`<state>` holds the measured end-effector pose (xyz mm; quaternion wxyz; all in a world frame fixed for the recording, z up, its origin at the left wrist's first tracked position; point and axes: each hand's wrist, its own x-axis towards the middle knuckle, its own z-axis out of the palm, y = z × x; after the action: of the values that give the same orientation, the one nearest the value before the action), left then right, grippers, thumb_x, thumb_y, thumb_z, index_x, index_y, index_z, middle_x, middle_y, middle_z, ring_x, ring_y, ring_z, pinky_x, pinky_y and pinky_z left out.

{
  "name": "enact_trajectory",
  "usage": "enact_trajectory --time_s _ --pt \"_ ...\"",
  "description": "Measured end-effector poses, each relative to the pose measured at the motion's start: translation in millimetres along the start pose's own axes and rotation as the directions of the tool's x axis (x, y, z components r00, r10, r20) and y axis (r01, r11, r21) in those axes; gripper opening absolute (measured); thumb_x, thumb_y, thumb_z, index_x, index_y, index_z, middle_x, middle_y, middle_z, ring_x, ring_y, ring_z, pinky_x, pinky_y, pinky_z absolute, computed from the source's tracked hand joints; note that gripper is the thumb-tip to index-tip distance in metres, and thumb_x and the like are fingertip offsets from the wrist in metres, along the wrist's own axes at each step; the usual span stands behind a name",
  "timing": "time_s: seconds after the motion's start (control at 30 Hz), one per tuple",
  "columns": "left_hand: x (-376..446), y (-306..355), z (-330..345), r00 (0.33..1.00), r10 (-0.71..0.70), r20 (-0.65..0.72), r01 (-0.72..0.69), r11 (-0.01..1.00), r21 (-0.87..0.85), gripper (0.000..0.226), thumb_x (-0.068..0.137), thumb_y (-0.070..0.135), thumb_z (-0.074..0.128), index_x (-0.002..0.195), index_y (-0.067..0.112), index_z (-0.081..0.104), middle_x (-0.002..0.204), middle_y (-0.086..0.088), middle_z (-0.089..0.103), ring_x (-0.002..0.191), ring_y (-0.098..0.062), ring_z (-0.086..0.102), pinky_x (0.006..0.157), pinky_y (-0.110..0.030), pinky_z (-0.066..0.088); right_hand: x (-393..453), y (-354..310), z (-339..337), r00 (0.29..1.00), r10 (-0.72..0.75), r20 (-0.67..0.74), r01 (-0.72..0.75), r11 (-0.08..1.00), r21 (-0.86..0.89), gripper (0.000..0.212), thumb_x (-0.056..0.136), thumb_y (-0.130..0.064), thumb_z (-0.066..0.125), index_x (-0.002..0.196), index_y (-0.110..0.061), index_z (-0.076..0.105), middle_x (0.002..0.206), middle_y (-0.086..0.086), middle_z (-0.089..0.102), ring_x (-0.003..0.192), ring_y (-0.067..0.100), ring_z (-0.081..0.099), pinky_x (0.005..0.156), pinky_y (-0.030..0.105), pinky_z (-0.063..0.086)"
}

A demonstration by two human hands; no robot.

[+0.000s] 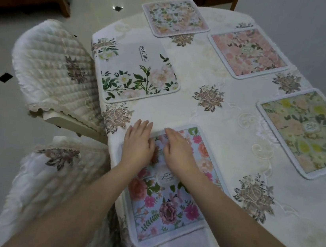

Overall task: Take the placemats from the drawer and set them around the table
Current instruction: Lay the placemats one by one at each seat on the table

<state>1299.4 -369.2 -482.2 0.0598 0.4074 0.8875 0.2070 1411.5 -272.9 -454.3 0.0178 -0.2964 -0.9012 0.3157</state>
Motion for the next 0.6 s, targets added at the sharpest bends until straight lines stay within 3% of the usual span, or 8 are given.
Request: enact_trajectory --time_s 0.17,0.27,0.43,0.6 --pt "-13 0 31 0.996 0.009 0.088 -0.021 0.99 0.142 0.062 0.099 0.037 0.017 0.15 0.008 0.036 0.158 -0.008 0.033 0.149 -0.024 0.025 0.12 -0.043 0.013 33 15 31 0.989 -0.115 0.093 0.135 0.959 -0.251 0.055 0.103 -0.025 0.031 0.154 -0.011 0.017 0.163 0.005 0.015 0.15 0.018 0.009 0.122 0.036 0.008" --pt "-19 -2 42 0.995 0.01 0.1 -0.031 0.979 0.203 0.059 0.102 0.036 0.016 0.153 0.01 0.03 0.16 -0.005 0.028 0.149 -0.02 0.023 0.118 -0.043 0.01 29 28 43 0.985 -0.159 0.072 0.175 0.901 -0.396 0.062 0.097 -0.033 0.017 0.153 -0.01 0.024 0.161 0.005 0.021 0.15 0.018 0.014 0.122 0.038 0.013" --pt "-17 -4 43 0.991 -0.017 0.13 -0.01 0.978 0.208 0.063 0.1 0.04 0.004 0.157 0.016 0.013 0.165 0.001 0.01 0.152 -0.014 0.006 0.121 -0.04 -0.001 30 31 47 0.984 -0.172 0.051 0.178 0.896 -0.406 0.061 0.097 -0.036 0.018 0.152 -0.011 0.03 0.16 0.004 0.026 0.149 0.017 0.019 0.12 0.041 0.02" --pt "-18 -1 38 0.989 -0.047 0.144 0.019 0.982 0.186 0.067 0.094 0.044 -0.007 0.158 0.022 0.0 0.165 0.007 -0.003 0.151 -0.01 -0.006 0.122 -0.037 -0.007 29 34 45 0.988 -0.153 0.02 0.148 0.9 -0.409 0.058 0.098 -0.037 0.02 0.151 -0.017 0.031 0.16 0.0 0.026 0.148 0.014 0.02 0.121 0.037 0.01"
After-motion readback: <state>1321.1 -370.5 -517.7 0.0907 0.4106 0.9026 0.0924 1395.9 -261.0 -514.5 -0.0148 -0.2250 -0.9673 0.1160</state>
